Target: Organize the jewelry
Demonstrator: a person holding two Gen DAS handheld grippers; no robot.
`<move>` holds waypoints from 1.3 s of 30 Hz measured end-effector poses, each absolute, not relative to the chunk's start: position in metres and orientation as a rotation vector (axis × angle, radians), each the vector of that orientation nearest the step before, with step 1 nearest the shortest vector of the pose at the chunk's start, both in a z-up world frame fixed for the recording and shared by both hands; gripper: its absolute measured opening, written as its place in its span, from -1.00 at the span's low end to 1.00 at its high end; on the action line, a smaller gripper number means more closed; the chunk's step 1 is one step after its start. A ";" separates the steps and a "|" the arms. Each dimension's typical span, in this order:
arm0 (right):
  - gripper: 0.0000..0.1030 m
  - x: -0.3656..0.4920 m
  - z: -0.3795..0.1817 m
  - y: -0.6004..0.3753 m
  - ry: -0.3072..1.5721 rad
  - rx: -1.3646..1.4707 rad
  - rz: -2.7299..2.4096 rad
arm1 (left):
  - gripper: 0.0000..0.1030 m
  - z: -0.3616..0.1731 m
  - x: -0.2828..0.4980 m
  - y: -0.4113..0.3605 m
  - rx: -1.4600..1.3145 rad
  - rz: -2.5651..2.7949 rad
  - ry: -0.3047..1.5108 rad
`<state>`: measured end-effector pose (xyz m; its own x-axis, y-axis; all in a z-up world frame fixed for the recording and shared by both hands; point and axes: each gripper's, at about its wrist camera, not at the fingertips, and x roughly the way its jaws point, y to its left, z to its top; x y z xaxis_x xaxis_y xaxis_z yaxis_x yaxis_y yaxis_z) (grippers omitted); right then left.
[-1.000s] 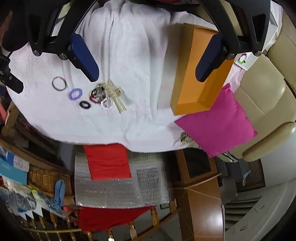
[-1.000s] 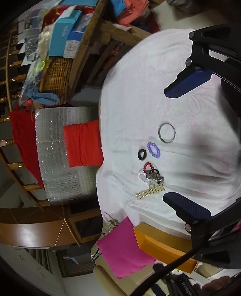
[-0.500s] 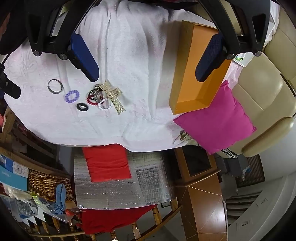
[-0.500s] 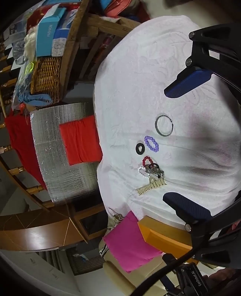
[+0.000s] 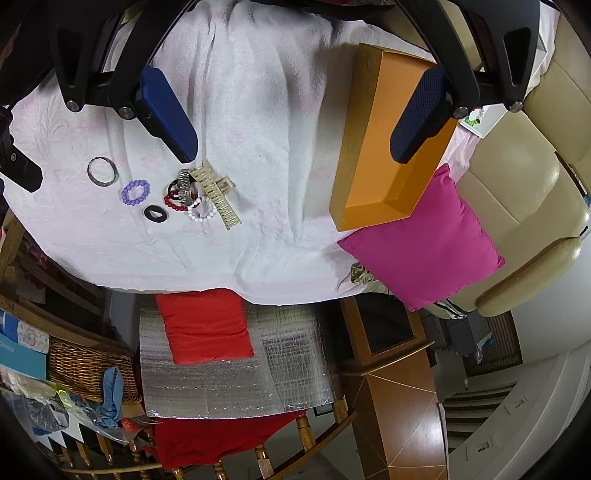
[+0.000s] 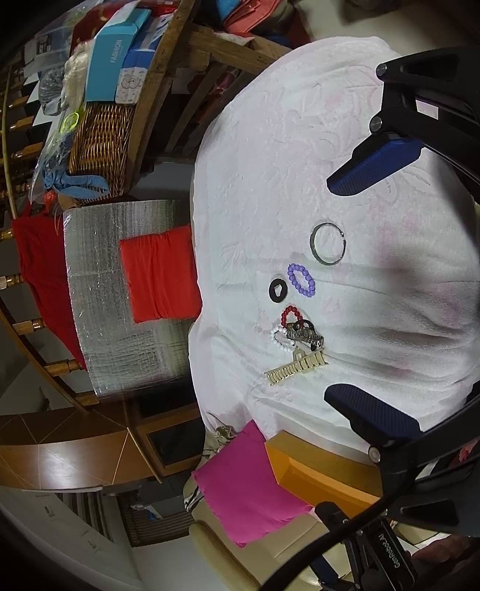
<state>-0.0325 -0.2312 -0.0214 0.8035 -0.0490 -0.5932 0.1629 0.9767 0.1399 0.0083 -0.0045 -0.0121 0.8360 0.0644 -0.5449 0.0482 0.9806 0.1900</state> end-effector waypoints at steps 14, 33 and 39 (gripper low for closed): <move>1.00 -0.027 -0.030 -0.231 0.646 0.197 -0.111 | 1.00 -0.019 0.014 -0.006 0.209 0.021 0.606; 1.00 -0.021 -0.033 -0.232 0.653 0.208 -0.106 | 1.00 -0.023 0.022 -0.007 0.223 0.032 0.620; 1.00 -0.019 -0.034 -0.233 0.655 0.211 -0.106 | 1.00 -0.026 0.026 -0.007 0.229 0.037 0.631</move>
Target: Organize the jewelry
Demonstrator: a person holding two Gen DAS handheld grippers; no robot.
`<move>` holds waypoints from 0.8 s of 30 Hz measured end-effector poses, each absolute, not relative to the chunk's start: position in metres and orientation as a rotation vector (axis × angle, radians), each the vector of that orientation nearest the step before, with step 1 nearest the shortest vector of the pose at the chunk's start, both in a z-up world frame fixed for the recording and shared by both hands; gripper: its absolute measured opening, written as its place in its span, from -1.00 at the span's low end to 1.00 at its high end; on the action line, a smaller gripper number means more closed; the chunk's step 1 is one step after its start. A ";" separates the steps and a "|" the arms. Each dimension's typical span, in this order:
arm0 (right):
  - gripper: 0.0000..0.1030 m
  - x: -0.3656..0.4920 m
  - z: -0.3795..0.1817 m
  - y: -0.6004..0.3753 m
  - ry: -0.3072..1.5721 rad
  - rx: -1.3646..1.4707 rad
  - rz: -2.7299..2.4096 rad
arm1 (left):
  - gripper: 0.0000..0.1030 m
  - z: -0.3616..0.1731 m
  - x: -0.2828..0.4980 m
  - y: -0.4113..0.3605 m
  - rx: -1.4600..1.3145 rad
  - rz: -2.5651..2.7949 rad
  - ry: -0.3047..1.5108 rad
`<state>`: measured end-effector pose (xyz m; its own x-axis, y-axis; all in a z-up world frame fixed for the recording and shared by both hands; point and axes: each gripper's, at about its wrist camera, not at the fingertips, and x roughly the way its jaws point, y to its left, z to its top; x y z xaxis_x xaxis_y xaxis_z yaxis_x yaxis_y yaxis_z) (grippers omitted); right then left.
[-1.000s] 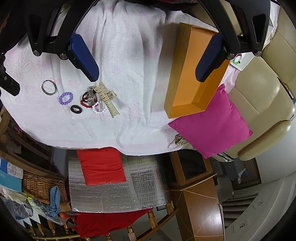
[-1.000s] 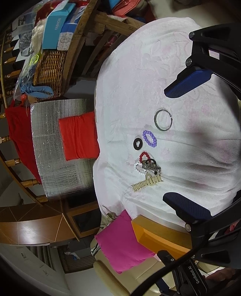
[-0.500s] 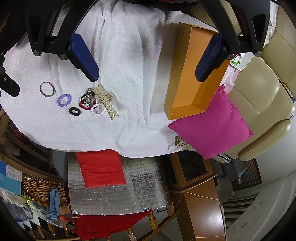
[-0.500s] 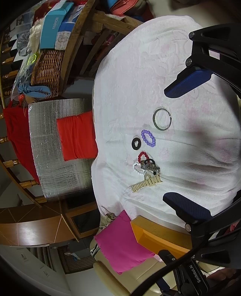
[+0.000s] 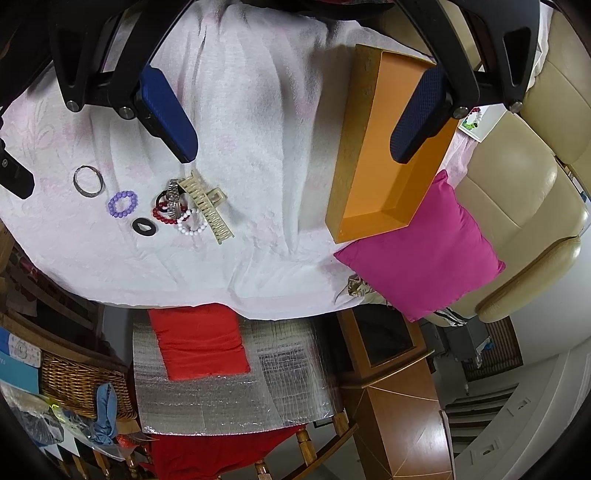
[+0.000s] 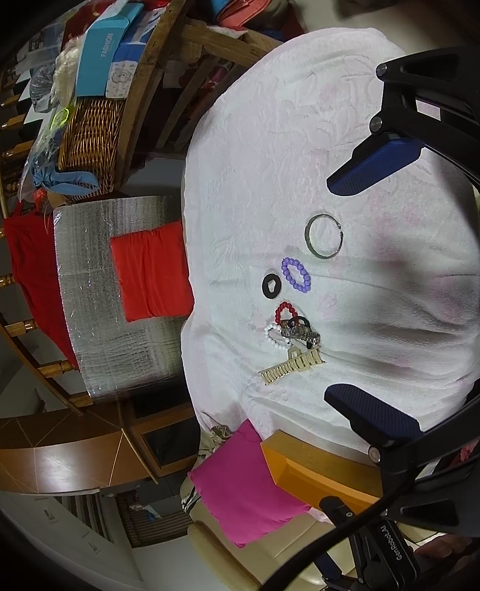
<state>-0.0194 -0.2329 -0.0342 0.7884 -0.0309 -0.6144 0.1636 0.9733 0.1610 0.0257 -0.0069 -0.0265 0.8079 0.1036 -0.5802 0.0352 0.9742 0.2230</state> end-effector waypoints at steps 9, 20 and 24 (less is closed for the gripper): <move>1.00 -0.010 -0.039 -0.235 0.663 0.220 -0.103 | 1.00 -0.029 0.032 -0.011 0.240 0.041 0.641; 1.00 0.001 -0.046 -0.243 0.672 0.236 -0.108 | 1.00 -0.033 0.042 -0.018 0.257 0.049 0.654; 1.00 0.005 -0.049 -0.249 0.670 0.244 -0.112 | 1.00 -0.035 0.047 -0.022 0.264 0.050 0.658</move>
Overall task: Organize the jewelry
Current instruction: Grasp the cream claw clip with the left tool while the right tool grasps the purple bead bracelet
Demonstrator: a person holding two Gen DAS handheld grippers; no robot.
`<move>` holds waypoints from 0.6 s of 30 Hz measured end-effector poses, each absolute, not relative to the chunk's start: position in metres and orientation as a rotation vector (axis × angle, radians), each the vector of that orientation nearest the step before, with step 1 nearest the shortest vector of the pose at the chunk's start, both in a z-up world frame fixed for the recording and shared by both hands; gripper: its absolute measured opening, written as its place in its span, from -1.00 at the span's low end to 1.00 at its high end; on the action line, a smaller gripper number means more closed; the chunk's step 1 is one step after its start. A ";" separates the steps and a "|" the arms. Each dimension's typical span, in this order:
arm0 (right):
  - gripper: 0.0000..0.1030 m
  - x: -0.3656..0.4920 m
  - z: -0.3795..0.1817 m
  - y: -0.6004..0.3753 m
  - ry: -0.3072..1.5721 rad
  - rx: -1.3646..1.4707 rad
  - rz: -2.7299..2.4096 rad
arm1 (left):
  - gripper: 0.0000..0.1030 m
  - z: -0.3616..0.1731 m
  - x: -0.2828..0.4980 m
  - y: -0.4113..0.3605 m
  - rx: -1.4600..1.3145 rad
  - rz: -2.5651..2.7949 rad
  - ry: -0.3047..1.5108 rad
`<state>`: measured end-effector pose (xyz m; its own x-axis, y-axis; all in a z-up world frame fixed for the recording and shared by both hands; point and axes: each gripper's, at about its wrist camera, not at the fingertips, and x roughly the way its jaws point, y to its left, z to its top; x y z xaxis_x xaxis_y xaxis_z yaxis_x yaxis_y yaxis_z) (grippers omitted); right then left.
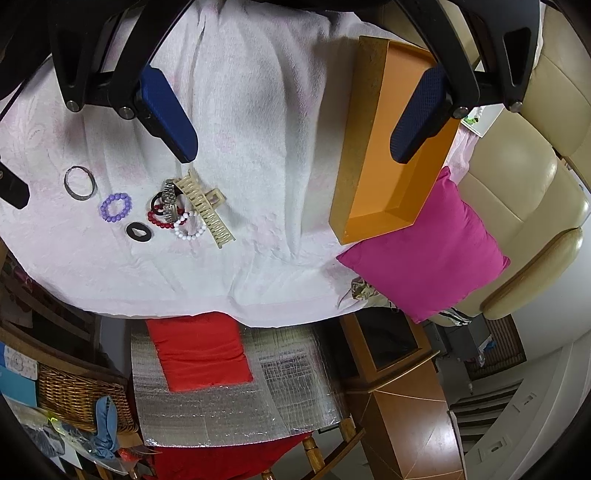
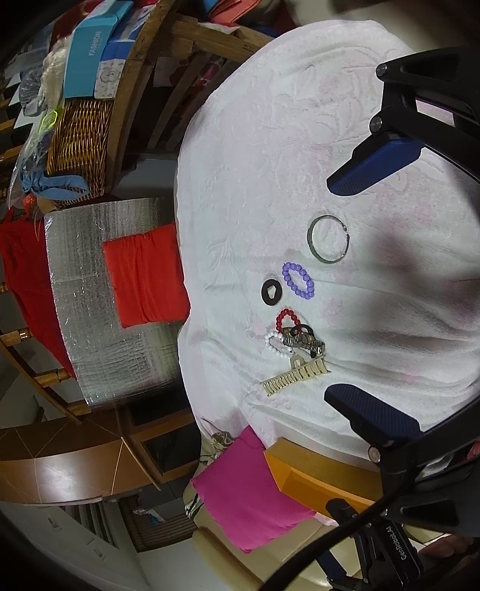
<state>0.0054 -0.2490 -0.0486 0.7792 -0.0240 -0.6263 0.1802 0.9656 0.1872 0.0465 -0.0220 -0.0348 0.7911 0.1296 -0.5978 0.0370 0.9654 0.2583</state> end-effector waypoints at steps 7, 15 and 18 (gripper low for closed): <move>1.00 0.017 -0.055 -0.269 0.669 0.259 -0.132 | 1.00 -0.048 0.075 -0.027 0.235 0.016 0.709; 0.74 0.044 -0.091 -0.306 0.775 0.319 -0.155 | 1.00 -0.092 0.155 -0.016 0.053 -0.047 0.829; 0.57 0.063 -0.104 -0.319 0.821 0.379 -0.130 | 1.00 -0.107 0.183 -0.019 -0.030 -0.092 0.874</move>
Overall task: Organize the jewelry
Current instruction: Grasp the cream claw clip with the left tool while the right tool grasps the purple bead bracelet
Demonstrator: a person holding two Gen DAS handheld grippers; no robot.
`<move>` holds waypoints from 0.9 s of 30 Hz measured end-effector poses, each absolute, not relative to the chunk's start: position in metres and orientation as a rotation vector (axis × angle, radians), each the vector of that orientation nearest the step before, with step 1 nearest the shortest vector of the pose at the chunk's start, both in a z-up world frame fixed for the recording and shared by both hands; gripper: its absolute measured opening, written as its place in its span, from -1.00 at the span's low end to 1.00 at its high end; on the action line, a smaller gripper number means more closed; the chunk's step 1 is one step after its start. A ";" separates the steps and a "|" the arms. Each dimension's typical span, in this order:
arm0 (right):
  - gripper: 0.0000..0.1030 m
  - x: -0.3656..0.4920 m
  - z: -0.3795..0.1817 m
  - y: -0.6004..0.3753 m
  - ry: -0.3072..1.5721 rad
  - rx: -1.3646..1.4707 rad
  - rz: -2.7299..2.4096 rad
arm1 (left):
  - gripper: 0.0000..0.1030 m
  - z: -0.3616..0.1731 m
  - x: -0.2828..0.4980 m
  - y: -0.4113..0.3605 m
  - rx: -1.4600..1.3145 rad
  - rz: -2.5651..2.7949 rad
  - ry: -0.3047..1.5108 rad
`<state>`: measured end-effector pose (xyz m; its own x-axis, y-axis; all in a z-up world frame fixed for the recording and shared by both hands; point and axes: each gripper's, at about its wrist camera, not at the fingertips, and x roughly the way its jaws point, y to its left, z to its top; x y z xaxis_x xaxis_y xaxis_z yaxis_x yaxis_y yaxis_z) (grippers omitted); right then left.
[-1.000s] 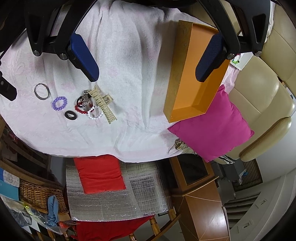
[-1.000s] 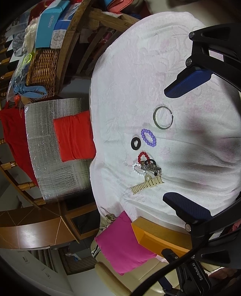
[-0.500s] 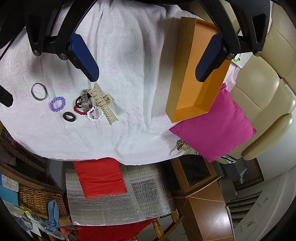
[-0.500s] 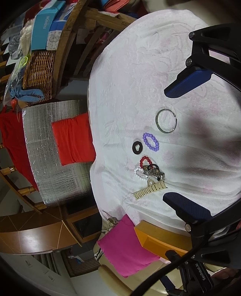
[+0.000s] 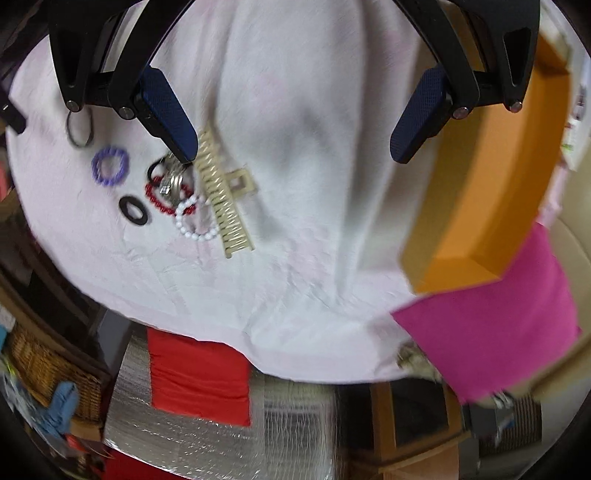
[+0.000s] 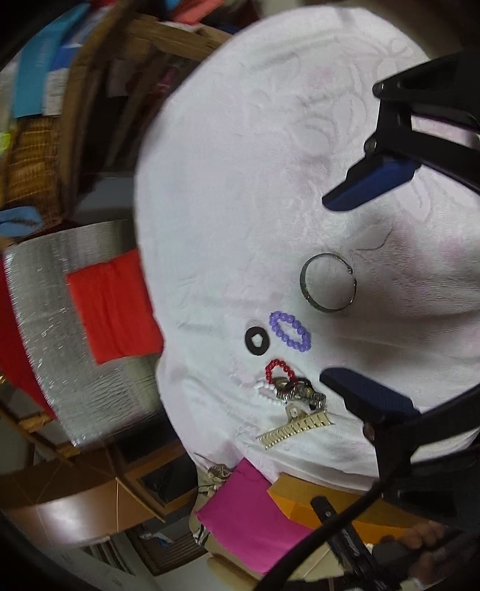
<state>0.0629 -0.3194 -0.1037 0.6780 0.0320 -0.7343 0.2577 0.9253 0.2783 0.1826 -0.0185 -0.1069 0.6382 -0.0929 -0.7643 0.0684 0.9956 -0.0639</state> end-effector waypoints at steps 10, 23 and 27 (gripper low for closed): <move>0.22 0.142 -0.146 -0.321 0.963 0.515 0.013 | 1.00 -0.147 0.234 -0.035 -0.185 -0.198 0.980; 0.02 0.201 -0.184 -0.317 1.083 0.540 0.018 | 0.02 -0.165 0.277 -0.050 -0.201 -0.237 1.045; -0.66 0.201 -0.187 -0.314 1.082 0.543 0.028 | -0.48 -0.164 0.276 -0.056 -0.221 -0.322 1.051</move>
